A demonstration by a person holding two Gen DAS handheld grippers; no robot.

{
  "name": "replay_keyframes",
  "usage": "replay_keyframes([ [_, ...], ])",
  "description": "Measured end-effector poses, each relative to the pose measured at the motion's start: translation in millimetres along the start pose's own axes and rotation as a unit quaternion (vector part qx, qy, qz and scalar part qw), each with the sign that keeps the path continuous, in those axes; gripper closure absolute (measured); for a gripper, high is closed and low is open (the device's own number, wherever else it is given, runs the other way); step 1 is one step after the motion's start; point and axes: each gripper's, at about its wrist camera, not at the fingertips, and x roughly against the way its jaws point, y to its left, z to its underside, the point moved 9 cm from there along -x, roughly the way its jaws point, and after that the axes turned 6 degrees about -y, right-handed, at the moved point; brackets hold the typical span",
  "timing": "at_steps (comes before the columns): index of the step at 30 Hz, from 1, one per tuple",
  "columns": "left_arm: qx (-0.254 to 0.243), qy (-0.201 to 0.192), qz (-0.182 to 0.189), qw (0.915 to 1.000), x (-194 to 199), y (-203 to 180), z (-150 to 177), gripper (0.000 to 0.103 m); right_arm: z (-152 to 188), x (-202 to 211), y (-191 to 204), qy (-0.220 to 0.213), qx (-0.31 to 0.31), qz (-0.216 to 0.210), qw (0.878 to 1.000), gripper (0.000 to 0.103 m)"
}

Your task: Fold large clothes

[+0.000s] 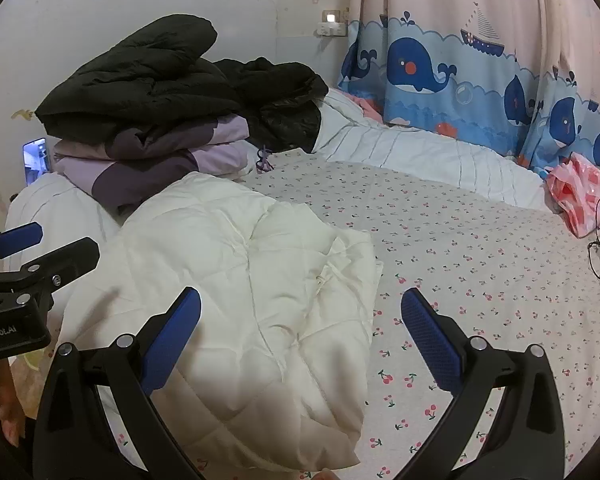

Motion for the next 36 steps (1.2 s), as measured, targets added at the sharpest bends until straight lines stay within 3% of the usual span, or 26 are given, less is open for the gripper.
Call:
replay_keyframes([
  [36, -0.008, 0.016, -0.020, 0.9996, -9.0, 5.1, -2.5, 0.006, -0.3, 2.2, -13.3, -0.004, 0.000, 0.012, 1.000, 0.006],
])
